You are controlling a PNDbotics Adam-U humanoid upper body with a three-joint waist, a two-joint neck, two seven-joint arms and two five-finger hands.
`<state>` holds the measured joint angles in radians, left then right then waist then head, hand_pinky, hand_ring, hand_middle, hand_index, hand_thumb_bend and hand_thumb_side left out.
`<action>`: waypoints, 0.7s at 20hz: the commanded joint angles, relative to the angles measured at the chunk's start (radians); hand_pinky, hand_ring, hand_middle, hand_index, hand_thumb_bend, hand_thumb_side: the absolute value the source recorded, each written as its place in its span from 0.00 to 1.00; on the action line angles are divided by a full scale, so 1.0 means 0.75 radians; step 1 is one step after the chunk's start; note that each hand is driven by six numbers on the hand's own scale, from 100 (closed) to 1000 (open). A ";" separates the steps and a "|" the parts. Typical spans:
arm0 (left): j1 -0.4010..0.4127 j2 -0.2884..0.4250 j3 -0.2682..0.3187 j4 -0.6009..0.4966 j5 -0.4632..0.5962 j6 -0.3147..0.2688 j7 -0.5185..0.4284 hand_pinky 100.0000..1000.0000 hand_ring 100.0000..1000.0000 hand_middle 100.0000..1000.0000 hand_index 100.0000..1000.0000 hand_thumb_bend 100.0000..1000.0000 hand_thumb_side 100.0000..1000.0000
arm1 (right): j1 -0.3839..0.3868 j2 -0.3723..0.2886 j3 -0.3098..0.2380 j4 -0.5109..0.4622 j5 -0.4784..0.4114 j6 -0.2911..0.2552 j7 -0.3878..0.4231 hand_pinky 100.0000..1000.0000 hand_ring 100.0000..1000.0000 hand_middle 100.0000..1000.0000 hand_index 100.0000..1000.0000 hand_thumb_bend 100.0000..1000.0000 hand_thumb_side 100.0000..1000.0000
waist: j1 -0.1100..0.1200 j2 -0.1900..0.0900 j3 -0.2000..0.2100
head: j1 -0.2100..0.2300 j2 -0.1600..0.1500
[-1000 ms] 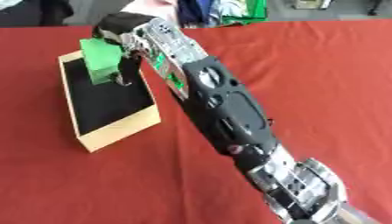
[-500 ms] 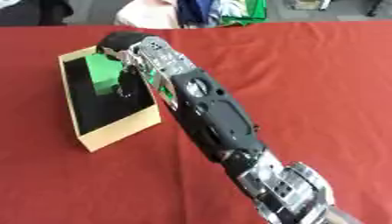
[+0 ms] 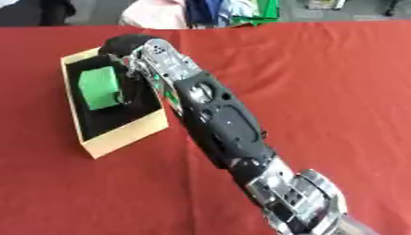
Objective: Pick up objects on the table and place them in the box.
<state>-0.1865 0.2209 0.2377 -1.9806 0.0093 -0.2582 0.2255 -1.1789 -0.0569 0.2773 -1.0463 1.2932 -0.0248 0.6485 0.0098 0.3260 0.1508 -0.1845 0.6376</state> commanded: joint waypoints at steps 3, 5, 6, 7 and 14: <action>-0.013 0.025 -0.001 -0.026 0.007 0.003 -0.003 0.54 0.56 0.57 0.71 0.00 0.40 | -0.044 0.002 -0.015 -0.019 0.037 0.000 0.015 0.92 0.99 1.00 1.00 0.28 0.24 | -0.014 -0.044 0.004 | -0.003 0.004; -0.012 0.025 0.000 -0.026 0.007 0.003 -0.003 0.54 0.56 0.57 0.71 0.00 0.40 | -0.048 -0.003 -0.014 -0.027 0.038 -0.005 0.019 0.92 0.98 1.00 1.00 0.28 0.23 | -0.013 -0.046 0.000 | -0.002 0.003; -0.012 0.026 0.000 -0.026 0.007 0.003 -0.003 0.54 0.56 0.57 0.71 0.00 0.40 | -0.049 -0.006 -0.013 -0.036 0.034 -0.009 0.021 0.92 0.98 1.00 1.00 0.27 0.22 | -0.013 -0.047 -0.002 | -0.001 0.003; -0.011 0.026 0.000 -0.026 0.007 0.003 -0.002 0.54 0.56 0.57 0.71 0.00 0.40 | -0.049 -0.011 -0.014 -0.048 0.029 -0.010 0.021 0.91 0.98 1.00 1.00 0.26 0.21 | -0.012 -0.048 -0.004 | 0.001 0.004; -0.003 0.028 0.009 -0.026 0.003 0.003 0.010 0.54 0.56 0.57 0.71 0.00 0.40 | -0.046 -0.144 -0.029 -0.382 -0.079 -0.002 -0.006 0.85 0.91 0.99 1.00 0.00 0.00 | -0.011 -0.054 -0.022 | 0.023 0.011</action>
<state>-0.1850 0.2209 0.2387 -1.9806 0.0115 -0.2559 0.2286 -1.1883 -0.1278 0.2655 -1.2623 1.2539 -0.0266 0.6499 0.0098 0.3238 0.1326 -0.1728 0.6407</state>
